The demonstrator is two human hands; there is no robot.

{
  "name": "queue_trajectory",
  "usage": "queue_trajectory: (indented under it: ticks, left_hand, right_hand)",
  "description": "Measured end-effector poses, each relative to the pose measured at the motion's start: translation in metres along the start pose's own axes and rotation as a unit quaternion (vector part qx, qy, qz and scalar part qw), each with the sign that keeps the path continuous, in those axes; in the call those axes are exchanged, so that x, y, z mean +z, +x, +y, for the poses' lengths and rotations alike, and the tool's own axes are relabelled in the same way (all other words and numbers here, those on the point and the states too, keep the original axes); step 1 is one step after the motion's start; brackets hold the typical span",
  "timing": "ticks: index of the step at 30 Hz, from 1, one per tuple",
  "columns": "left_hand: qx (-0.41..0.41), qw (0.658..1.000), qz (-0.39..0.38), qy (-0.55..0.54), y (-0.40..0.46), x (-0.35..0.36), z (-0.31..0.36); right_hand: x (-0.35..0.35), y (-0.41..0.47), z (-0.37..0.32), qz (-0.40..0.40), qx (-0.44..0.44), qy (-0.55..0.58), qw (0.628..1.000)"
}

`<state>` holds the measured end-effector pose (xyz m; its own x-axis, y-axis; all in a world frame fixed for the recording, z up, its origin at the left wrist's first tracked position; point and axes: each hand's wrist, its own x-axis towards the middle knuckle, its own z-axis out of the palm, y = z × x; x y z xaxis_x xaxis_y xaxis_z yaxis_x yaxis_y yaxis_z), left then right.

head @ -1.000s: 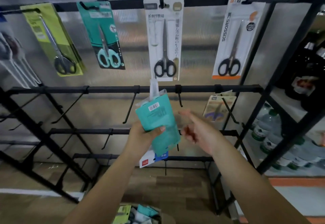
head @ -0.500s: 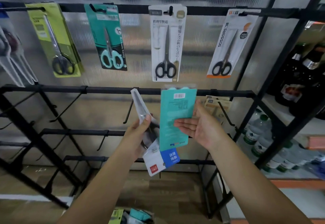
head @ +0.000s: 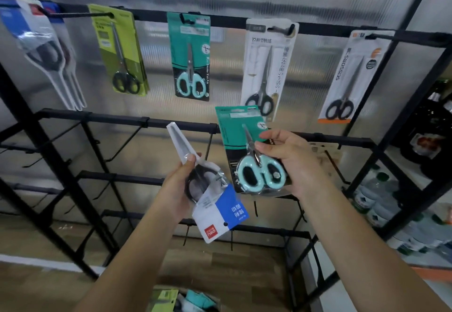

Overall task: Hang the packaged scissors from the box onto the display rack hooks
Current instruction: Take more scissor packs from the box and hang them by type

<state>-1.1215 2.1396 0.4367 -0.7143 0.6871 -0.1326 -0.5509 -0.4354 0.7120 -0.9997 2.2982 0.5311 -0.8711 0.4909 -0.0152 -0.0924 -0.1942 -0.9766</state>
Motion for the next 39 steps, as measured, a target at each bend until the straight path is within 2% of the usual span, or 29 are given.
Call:
queue_trajectory:
  ticks: [5,9,22,32,36,39]
  left_hand:
    - [0.036,0.996,-0.007,0.078,-0.02,0.0,0.018]
    - [0.06,0.994,-0.021,0.089,-0.038,-0.007,0.037]
    - [0.108,0.985,0.02,0.136,-0.075,-0.066,0.086]
    - [0.168,0.973,0.027,0.158,-0.086,-0.122,0.147]
    - [0.168,0.971,0.016,0.167,-0.084,-0.129,0.158]
    - [0.159,0.973,0.004,0.165,-0.086,-0.133,0.161]
  right_hand:
    - [0.034,0.006,0.019,-0.022,-0.053,-0.04,0.998]
    - [0.063,0.009,0.033,-0.012,-0.081,-0.078,0.994]
    - [0.151,0.012,0.067,0.057,-0.138,-0.05,0.988]
    - [0.181,0.03,-0.01,0.169,-0.264,0.044,0.949]
    - [0.18,0.046,-0.037,0.233,-0.267,-0.051,0.933]
    - [0.176,0.054,-0.04,0.259,-0.238,-0.12,0.928]
